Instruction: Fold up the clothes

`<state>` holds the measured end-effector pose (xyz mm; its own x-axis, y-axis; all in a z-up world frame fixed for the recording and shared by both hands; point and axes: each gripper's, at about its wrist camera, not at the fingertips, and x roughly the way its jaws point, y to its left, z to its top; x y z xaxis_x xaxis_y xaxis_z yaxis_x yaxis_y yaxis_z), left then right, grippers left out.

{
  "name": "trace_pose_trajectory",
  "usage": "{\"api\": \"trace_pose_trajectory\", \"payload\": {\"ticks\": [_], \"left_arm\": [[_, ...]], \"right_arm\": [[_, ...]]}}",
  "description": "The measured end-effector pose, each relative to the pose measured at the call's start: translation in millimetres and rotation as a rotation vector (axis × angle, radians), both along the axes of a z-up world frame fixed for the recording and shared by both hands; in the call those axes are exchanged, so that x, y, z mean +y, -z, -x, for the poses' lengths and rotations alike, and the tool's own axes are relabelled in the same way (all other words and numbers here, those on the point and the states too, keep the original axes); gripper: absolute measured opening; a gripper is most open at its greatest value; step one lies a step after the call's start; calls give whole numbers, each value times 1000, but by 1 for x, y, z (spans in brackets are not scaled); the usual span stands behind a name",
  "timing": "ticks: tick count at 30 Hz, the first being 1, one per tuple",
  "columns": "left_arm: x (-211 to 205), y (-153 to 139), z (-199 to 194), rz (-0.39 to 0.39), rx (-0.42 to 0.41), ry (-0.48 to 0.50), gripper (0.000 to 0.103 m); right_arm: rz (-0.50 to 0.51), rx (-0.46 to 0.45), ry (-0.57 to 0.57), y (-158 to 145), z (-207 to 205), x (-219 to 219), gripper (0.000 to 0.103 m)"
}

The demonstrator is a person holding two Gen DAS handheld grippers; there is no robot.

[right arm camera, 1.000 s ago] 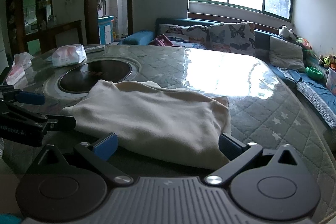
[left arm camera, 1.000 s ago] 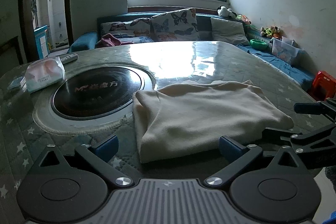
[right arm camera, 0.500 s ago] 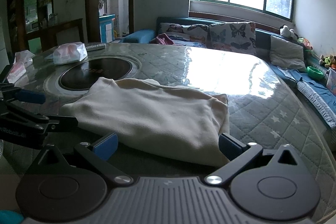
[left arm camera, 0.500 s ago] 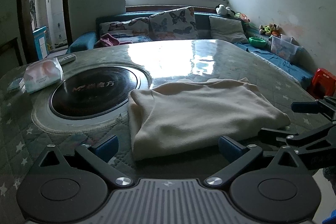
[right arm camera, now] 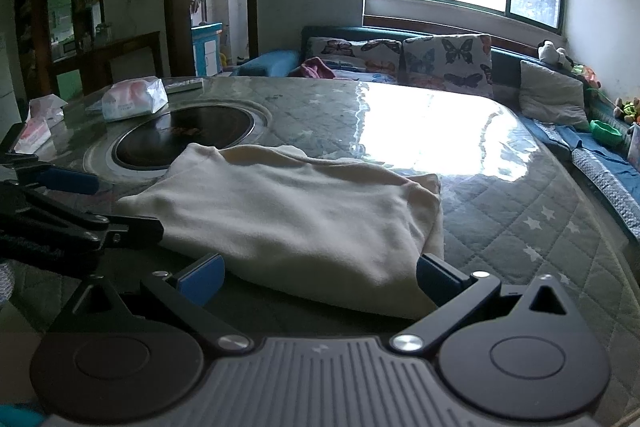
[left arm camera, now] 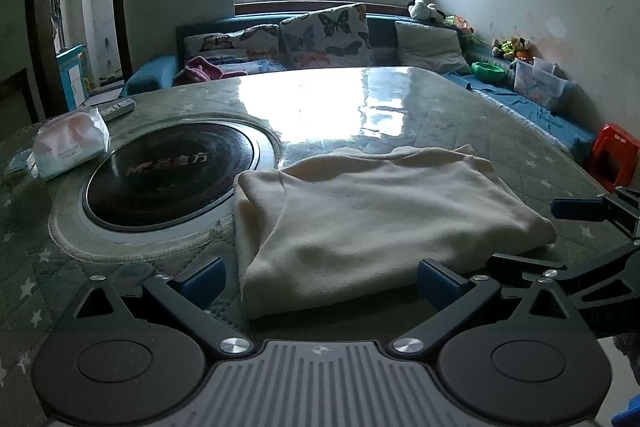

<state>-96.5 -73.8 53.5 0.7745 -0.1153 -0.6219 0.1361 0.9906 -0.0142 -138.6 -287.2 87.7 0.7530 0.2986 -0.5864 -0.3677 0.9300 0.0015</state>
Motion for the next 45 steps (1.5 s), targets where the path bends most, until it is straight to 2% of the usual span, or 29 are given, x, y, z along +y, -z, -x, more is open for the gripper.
{"api": "trace_pose_trajectory", "payload": {"ticks": [15,22,27,31,33,38,39,43,45], "left_arm": [[1,-3,-25,10,17,-1,103],[20,1,-43,23,39,-48,103],[39,3,-52,44,48,-91,100],[53,5,-58,66,61,-122,96],[58,5,-61,77,70,-136,89],[70,6,-67,127,95,-159,83],[72,6,-67,140,99,-161,82],[76,6,-70,203,121,-159,82],[77,6,-72,247,136,-160,82]], "right_arm": [[-3,12,-101,-3,-17,15,103],[14,26,-200,-2,-27,37,103],[37,28,-292,-1,-33,60,98],[60,34,-385,1,-37,81,92],[75,29,-436,2,-37,91,88],[121,13,-574,5,-31,116,78],[135,8,-597,7,-30,121,72],[189,-26,-646,14,-25,135,60],[205,-48,-645,16,-23,136,47]]}}
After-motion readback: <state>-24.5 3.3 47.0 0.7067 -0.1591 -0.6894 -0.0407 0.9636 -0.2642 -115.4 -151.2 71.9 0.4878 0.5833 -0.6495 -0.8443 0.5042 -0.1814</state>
